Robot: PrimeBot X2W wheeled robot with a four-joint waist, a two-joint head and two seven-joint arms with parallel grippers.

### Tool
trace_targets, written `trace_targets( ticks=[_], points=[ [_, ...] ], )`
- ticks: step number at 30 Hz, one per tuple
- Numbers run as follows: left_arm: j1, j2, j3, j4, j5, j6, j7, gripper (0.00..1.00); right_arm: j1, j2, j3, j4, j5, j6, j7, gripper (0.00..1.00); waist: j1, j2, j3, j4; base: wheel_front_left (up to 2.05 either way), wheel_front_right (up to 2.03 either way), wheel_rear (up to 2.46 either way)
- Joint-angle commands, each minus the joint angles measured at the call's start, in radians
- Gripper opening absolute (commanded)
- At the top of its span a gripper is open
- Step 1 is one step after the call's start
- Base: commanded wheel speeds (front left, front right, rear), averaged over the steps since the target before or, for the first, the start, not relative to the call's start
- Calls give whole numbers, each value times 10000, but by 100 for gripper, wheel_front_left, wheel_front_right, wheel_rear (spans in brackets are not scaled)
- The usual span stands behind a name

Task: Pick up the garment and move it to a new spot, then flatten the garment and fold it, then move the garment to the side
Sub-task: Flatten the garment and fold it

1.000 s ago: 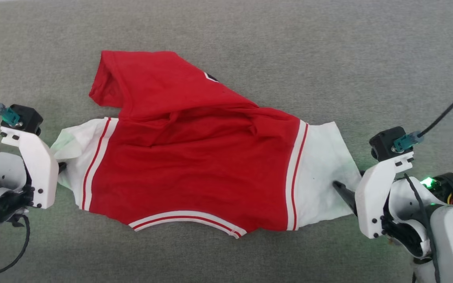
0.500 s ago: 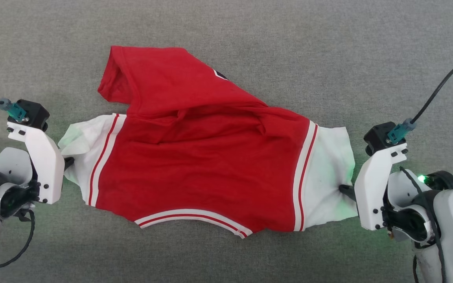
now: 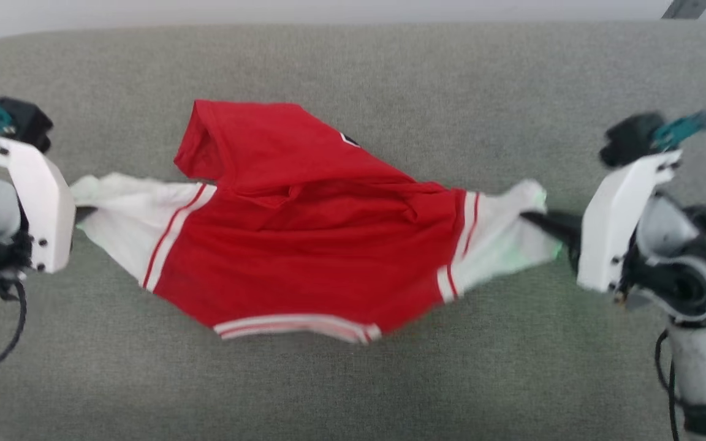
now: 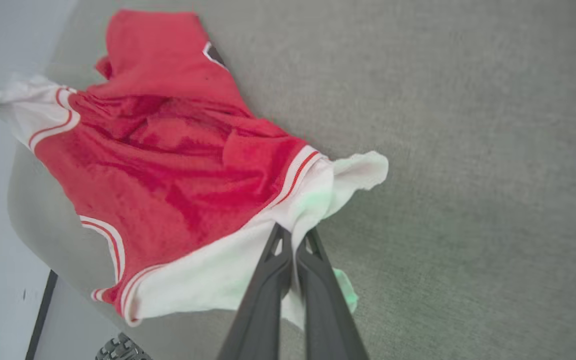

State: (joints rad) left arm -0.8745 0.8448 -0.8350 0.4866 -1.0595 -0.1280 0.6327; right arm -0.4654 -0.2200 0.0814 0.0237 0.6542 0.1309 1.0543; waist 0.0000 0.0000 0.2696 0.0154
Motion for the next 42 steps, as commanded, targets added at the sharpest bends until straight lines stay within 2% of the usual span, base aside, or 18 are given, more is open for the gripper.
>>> trace_targets(
  ticks=[1, 5, 13, 22, 26, 31, 42],
  points=[
    [-220, 85, 63, -85, -69, -26, 109, 0, -244, 93, -142, -121, 151, -4, -99, 0, 0, 0, -246, -13, 0, 0, 0],
    [-676, 186, 196, -371, -208, 73, 540, 0, -830, 199, -613, -281, 308, -4, -198, 0, 0, 0, -719, -63, 0, 0, 0],
    [-1598, 129, 565, -1005, -441, 570, 1166, 0, -2231, 539, -1273, -241, 451, -4, -646, 0, 0, 0, -1595, -92, 0, 0, 0],
    [-2725, -279, 933, -1011, -616, 1051, 1504, 0, -4035, 1147, -2600, 970, -443, -4, -1505, 0, 0, 0, -2216, -54, 0, 0, 0],
    [-3199, -398, 964, -853, -500, 1072, 1623, 0, -4746, 1410, -3024, 1536, -1061, -2, -1700, 0, 0, 0, -2326, -42, 0, 0, 0],
    [-3649, -562, 1133, -610, -514, 1058, 1502, 0, -5302, 1543, -3295, 1956, -1302, -2, -1790, 0, 0, 0, -2375, -15, 0, 0, 0],
    [-4428, -815, 1145, -244, -27, 896, 1005, 0, -6070, 1658, -3065, 2361, -1952, -2, -2310, 0, 0, 0, -2208, 28, 0, 0, 0]
  ],
)
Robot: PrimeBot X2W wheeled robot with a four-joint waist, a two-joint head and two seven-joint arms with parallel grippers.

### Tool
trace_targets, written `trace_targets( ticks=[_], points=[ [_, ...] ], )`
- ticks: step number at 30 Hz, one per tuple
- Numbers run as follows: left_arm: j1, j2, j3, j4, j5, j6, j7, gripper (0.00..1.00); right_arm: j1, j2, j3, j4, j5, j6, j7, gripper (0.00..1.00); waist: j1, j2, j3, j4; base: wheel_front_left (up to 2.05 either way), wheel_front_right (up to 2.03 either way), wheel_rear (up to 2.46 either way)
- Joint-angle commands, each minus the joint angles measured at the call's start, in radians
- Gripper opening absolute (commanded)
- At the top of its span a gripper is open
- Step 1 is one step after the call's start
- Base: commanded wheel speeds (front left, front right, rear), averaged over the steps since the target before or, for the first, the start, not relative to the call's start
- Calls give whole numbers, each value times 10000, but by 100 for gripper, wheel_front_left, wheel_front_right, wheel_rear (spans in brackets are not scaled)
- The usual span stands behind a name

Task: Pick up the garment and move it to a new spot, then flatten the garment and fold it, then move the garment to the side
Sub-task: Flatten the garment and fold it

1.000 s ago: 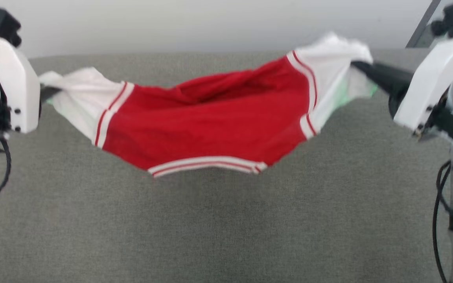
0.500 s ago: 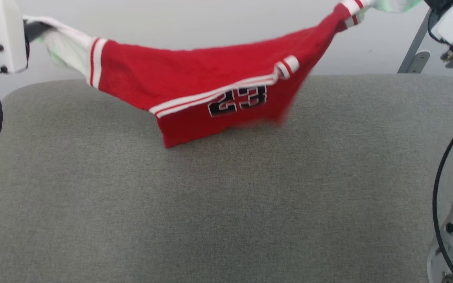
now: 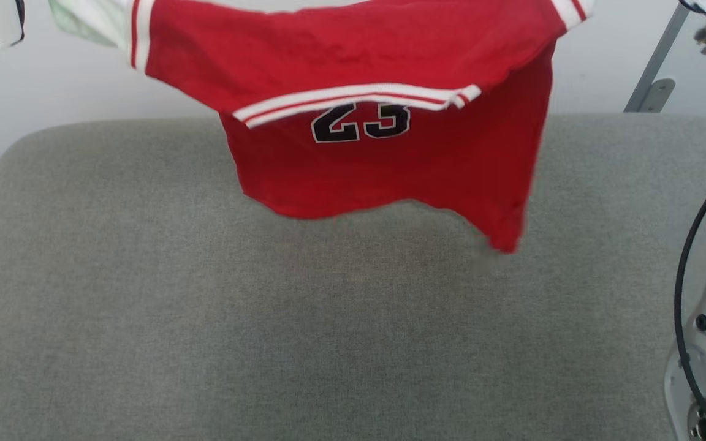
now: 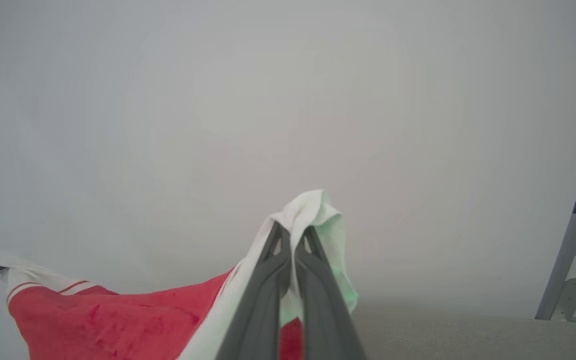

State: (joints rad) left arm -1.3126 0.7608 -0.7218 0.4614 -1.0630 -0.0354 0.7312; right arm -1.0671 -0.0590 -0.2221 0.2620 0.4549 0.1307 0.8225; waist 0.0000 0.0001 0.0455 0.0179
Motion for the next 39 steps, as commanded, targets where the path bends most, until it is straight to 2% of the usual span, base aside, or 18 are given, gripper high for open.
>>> trace_targets(
  ticks=[1, 7, 12, 19, 22, 26, 30, 35, 39],
  points=[
    [-112, -36, 25, 80, 33, -46, -120, 0, -120, 50, 35, 72, 44, 0, -142, 0, 0, -1, 133, 0, 0, 0, 0],
    [-843, -590, 102, 951, 667, -167, -1462, 0, -1065, -6, 719, 1248, -720, 0, -2253, 0, 0, -1, 1088, -62, 0, 0, 0],
    [-1915, -1048, 4, 1876, 1553, -447, -2956, 0, -2237, -289, 1474, 2714, -1438, -2, -4754, 0, 0, -1, 2004, -20, 0, 0, 0],
    [-3355, -1627, -15, 3096, 2818, -667, -6089, 0, -3697, -688, 2052, 4512, -2953, -2, -8725, 0, 0, -1, 2874, 128, 0, 0, 0],
    [-3468, -1872, -120, 3482, 3047, -786, -7356, 0, -4047, -804, 2283, 5309, -3520, -2, -9714, 0, 0, -1, 3070, 249, 0, 0, 0],
    [-2878, -2022, -516, 4126, 3223, -890, -8293, 0, -3934, -732, 2793, 6472, -3516, -2, -9872, 0, 0, -1, 3193, 364, 0, 0, 0],
    [-1977, -2242, -930, 4798, 2889, -943, -8274, 0, -3303, -673, 3321, 7468, -2836, -3, -9388, 0, 0, -1, 3168, 458, 0, 0, 0],
    [-1040, -2312, -1358, 4928, 2107, -947, -7473, 0, -2631, -547, 3881, 7772, -1810, -3, -8836, 0, 0, -1, 3048, 535, 0, 0, 0],
    [-321, -2076, -1810, 4485, 1201, -950, -6241, 0, -1963, -765, 4569, 7434, -754, -2, -8085, 0, 0, -1, 2814, 585, 0, 0, 0]
  ],
)
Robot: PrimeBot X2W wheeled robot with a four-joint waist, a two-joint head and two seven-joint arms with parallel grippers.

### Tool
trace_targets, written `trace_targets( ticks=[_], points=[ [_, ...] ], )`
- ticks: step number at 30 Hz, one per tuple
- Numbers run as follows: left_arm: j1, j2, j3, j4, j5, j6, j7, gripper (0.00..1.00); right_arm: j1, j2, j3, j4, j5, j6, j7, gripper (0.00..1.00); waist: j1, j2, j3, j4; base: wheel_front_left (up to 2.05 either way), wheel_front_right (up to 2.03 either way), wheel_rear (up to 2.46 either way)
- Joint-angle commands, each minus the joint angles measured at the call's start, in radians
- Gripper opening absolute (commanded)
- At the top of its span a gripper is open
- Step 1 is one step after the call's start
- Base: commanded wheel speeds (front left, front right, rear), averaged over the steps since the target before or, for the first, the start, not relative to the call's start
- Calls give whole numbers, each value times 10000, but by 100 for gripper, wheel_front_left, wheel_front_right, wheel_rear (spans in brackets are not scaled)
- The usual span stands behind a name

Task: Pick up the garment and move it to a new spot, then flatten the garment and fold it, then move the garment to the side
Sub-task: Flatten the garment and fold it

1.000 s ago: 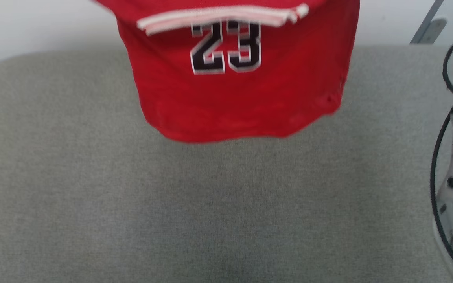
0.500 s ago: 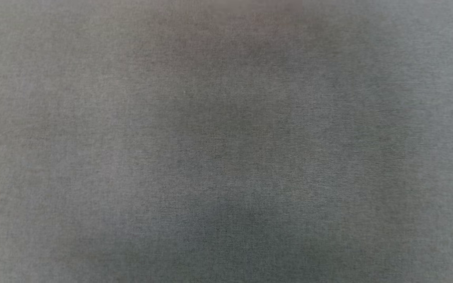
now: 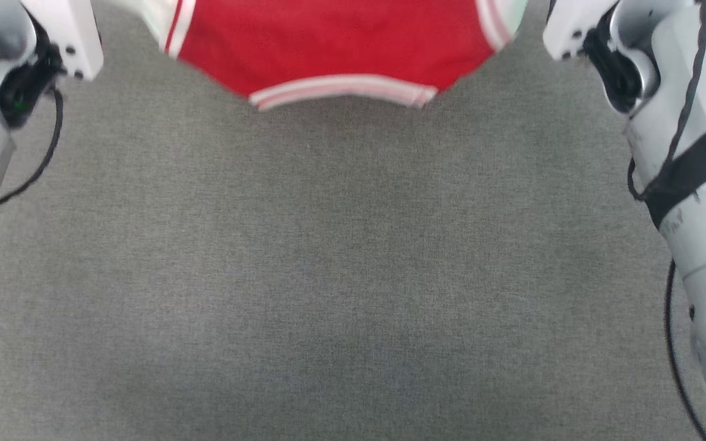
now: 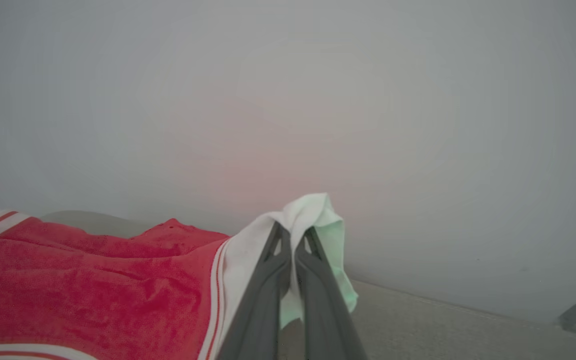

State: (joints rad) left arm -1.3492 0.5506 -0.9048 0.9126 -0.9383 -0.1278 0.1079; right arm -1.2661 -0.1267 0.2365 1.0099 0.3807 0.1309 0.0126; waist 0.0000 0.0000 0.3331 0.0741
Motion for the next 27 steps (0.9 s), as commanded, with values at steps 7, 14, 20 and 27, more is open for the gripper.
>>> trace_targets(
  ticks=[7, 14, 20, 27],
  points=[
    [1308, 835, -583, -951, -1094, -28, 1498, 0, 1638, -897, 1119, -1310, 1675, -4, 1847, 0, 0, 0, -613, 55, 0, 0, 0],
    [3277, 1841, -781, -2690, -2004, 245, 2284, 0, 4440, -2107, 1682, -3816, 3185, -4, 3653, 0, 0, 0, -1335, 42, 0, 0, 0],
    [5053, 2871, -836, -5182, -2580, 1303, 2532, 0, 6799, -2831, 1160, -5920, 3573, -4, 4881, 0, 0, 0, -1743, 48, 0, 0, 0],
    [7103, 4434, -859, -8297, -3321, 2911, 2478, 0, 9602, -3011, 39, -8502, 3356, -4, 6431, 0, 0, 0, -1939, 2, 0, 0, 0]
  ],
)
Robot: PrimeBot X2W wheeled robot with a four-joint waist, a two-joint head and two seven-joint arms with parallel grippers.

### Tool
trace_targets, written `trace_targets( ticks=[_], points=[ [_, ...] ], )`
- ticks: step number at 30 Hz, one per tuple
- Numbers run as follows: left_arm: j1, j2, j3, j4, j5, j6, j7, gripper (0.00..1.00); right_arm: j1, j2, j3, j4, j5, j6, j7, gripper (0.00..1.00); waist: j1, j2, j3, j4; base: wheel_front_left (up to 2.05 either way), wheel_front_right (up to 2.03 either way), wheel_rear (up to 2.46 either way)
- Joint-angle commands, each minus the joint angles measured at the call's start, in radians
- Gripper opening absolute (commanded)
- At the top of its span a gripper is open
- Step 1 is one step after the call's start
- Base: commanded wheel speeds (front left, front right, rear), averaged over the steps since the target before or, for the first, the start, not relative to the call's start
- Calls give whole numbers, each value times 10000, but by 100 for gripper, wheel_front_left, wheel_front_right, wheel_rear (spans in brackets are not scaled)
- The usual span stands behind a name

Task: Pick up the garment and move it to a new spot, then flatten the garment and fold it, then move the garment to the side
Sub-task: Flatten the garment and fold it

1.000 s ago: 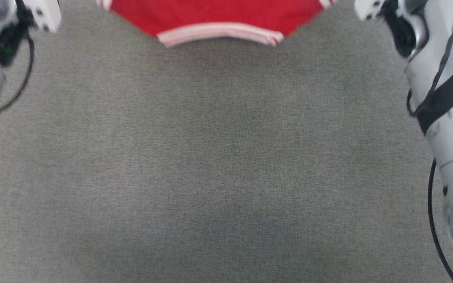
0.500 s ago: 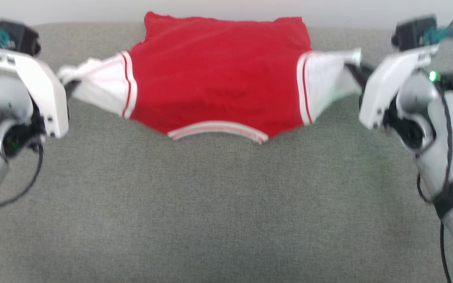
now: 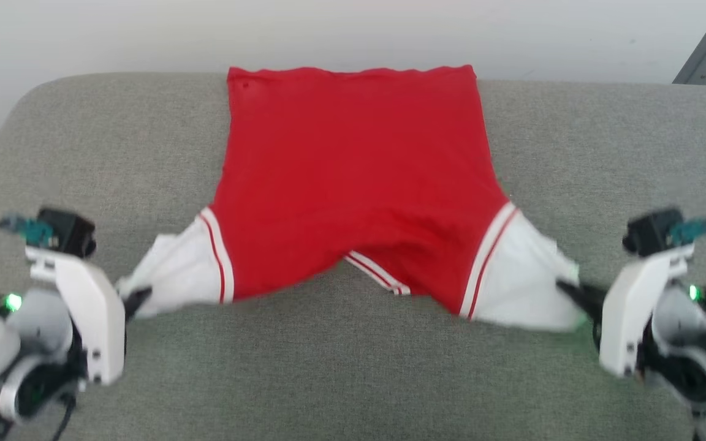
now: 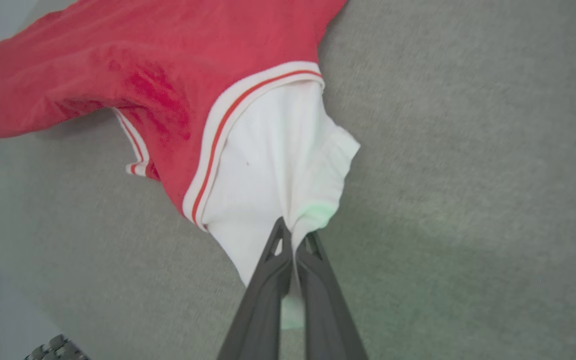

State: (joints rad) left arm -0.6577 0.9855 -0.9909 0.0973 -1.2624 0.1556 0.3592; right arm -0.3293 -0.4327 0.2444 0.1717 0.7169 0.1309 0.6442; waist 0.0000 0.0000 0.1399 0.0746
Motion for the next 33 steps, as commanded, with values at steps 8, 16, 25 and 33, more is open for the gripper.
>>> trace_targets(
  ticks=[8, 16, 25, 33],
  points=[
    [1885, 1480, -154, -2735, -932, 1527, -65, 0, 3231, 277, -1273, -3124, -410, -4, 2655, 0, 0, 0, 14, 45, 0, 0, 0],
    [2778, 1878, -378, -3686, -1224, 2086, -348, 0, 4936, 968, -2152, -4829, -964, -4, 3883, 0, 0, 0, 297, 103, 0, 0, 0],
    [2609, 899, -343, -2707, -1039, 1462, -956, 0, 4555, 1766, -1647, -3315, -2323, -4, 2450, 83, 0, 0, 631, 114, 0, 0, 0],
    [2224, 418, -70, -1962, -580, 880, -1749, 0, 4138, 2087, -2003, -4026, -2954, -4, 1995, 100, 0, 0, 900, 141, 0, 0, 0]
  ],
)
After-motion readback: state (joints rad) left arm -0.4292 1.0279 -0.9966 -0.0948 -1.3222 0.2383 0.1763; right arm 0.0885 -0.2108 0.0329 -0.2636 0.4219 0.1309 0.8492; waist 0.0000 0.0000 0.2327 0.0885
